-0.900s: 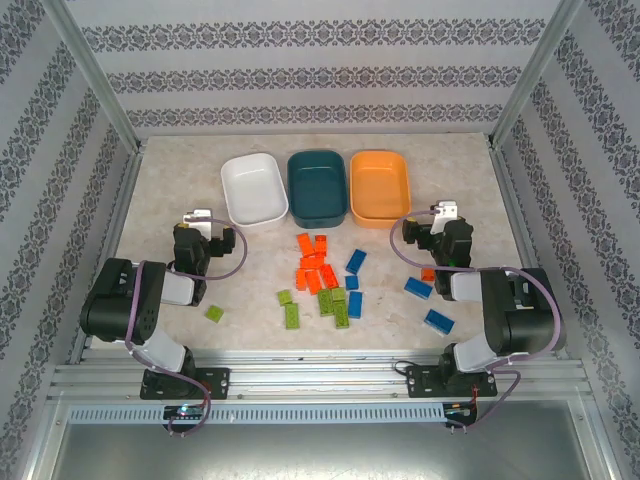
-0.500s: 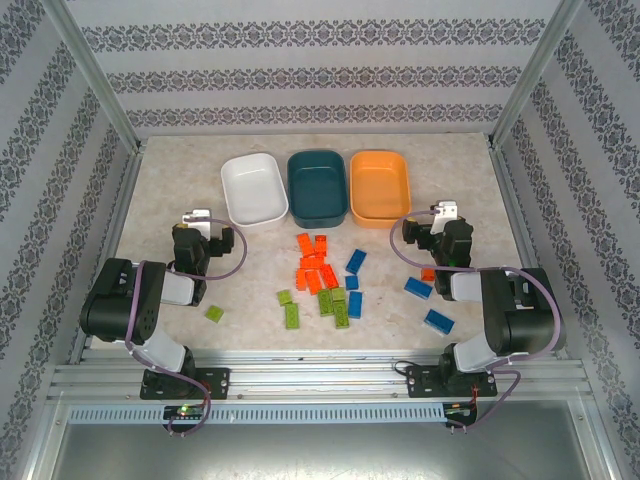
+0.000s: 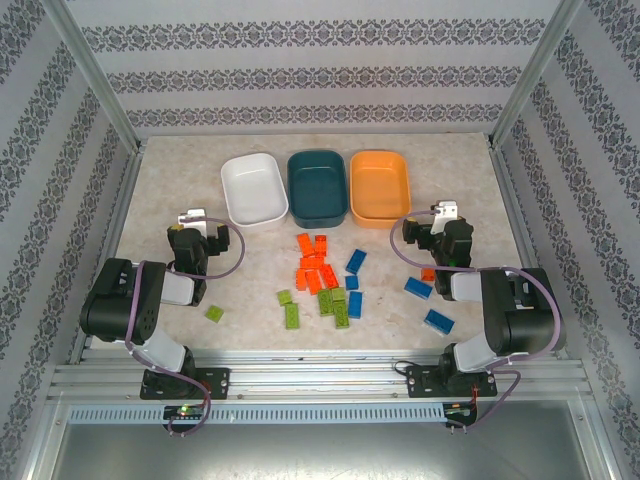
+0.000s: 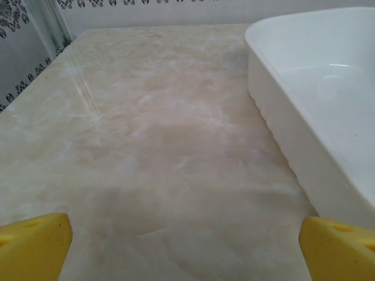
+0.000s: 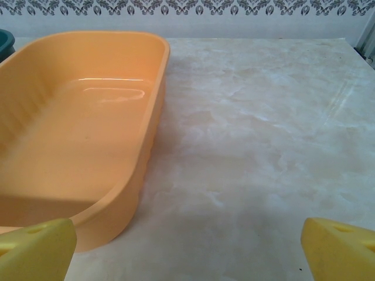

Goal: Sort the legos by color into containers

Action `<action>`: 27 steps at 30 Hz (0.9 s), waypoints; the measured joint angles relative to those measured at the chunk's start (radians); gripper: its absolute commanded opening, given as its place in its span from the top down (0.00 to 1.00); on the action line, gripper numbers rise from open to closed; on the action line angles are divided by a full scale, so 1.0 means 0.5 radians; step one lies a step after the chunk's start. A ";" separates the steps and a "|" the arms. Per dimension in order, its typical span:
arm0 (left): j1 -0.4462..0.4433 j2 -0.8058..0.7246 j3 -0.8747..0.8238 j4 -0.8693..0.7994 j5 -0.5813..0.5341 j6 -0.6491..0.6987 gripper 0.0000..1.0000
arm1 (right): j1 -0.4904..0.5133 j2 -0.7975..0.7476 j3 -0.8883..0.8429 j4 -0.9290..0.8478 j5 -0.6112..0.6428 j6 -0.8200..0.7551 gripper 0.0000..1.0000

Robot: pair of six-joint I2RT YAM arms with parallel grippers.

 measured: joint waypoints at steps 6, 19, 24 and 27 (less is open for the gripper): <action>0.000 0.000 0.000 0.000 0.000 -0.001 0.00 | 0.000 0.000 0.001 -0.001 0.000 0.004 0.02; 0.000 -0.032 0.000 -0.024 -0.044 -0.027 0.00 | 0.000 -0.254 0.159 -0.426 0.139 0.050 0.02; 0.000 -0.034 0.001 -0.036 -0.045 -0.029 0.00 | -0.027 -0.555 0.240 -0.668 0.212 0.211 0.02; 0.000 -0.061 0.039 -0.153 -0.020 -0.028 0.00 | -0.047 -0.658 0.312 -0.842 0.194 0.329 0.02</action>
